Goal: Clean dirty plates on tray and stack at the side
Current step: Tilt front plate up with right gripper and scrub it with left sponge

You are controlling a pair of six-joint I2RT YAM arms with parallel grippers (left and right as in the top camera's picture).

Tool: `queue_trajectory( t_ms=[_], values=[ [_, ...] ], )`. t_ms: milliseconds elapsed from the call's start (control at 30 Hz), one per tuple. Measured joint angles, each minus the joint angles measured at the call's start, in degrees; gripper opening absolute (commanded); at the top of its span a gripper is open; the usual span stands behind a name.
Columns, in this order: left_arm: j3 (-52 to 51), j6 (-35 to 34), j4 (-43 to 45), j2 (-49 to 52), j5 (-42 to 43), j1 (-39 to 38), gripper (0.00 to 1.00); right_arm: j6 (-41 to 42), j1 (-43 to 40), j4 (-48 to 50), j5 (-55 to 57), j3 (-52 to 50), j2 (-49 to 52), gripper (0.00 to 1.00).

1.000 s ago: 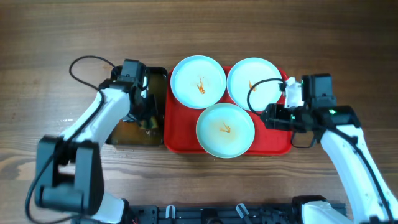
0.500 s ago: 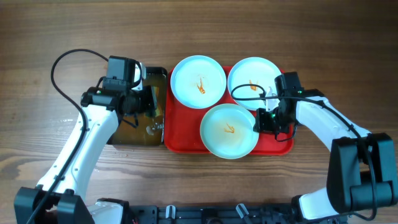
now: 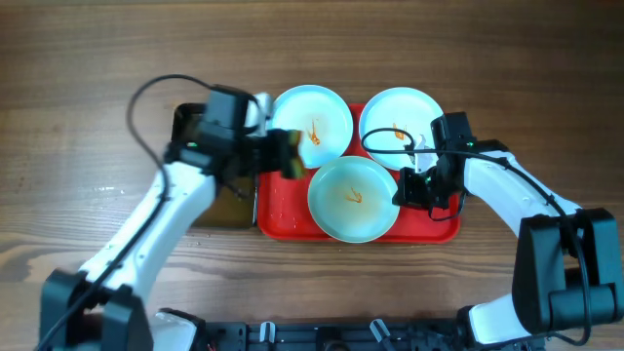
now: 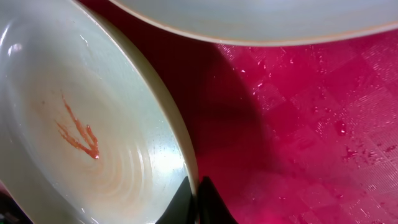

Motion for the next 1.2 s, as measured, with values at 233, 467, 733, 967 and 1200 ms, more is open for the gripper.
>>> queue_trajectory(
  t_ms=[233,467,733,967,1200],
  values=[
    [0.0,-13.9,15.5,11.8,1.0,-13.7,0.04,0.0,0.0,0.0,0.0,0.0,0.0,0.05],
    [0.0,-23.8,21.3,21.2,1.2,-20.4,0.04,0.0,0.0,0.0,-0.2,0.0,0.0,0.04],
    [2.0,-21.7,10.5,21.3,-2.4,-17.6,0.04,0.0,0.5,0.1,-2.2,0.0,0.1,0.04],
    [1.5,-10.6,0.0,15.9,-6.3,-13.1,0.04,0.2,0.6,0.0,-2.6,0.0,0.1,0.41],
    [1.1,-3.7,-6.5,2.0,-11.9,-9.9,0.04,0.2,0.6,0.1,-1.4,0.0,0.1,0.42]
  ],
)
